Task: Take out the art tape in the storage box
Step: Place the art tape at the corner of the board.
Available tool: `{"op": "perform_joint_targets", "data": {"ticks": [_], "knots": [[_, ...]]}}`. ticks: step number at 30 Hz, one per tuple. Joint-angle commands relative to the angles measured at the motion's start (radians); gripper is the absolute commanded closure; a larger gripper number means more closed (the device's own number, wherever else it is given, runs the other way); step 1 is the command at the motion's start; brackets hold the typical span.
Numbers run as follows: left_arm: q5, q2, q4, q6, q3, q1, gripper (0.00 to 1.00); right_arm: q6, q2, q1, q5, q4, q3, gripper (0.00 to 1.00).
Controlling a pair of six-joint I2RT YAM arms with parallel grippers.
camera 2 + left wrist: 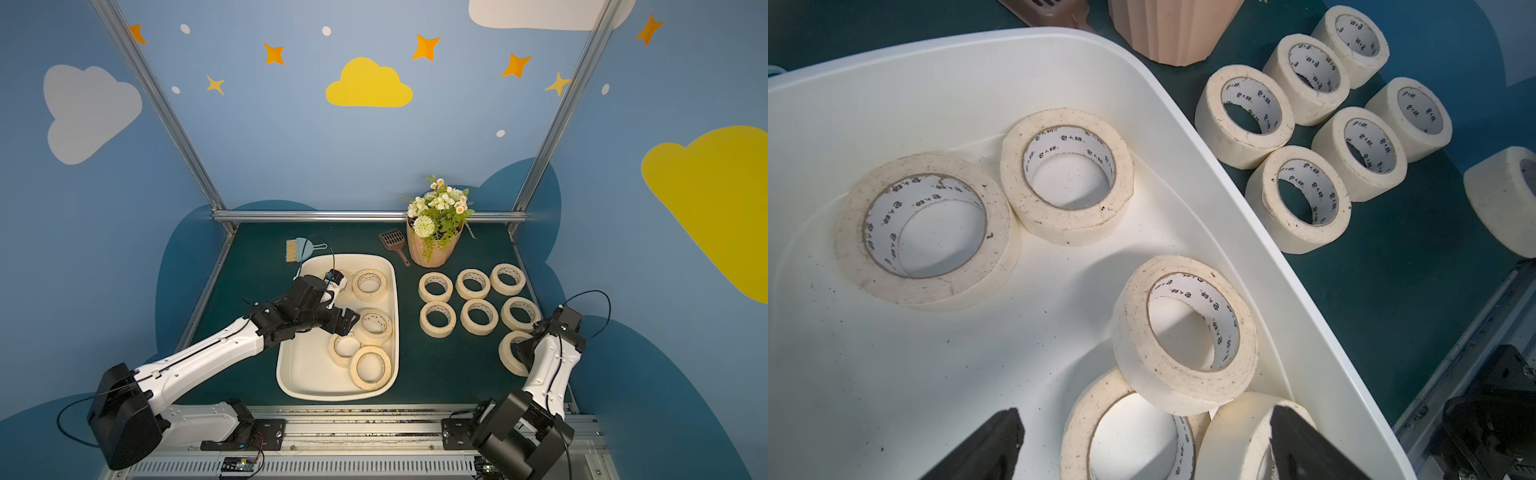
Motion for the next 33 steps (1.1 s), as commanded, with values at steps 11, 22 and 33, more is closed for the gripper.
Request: {"op": "perform_joint_targets", "data": {"ticks": [11,22,33], "knots": [[0.037,-0.013,-0.018,-0.005,-0.013,0.002,0.04,-0.035,0.263,-0.11,0.023,0.142,0.097,1.0],[0.015,0.008,-0.078,-0.035,-0.045,-0.058,0.05,-0.032,0.405,-0.103,0.041,0.21,0.138,0.88],[0.023,0.067,-0.057,-0.054,-0.054,-0.074,0.06,-0.05,0.307,-0.041,0.075,0.184,0.146,0.34]]}}
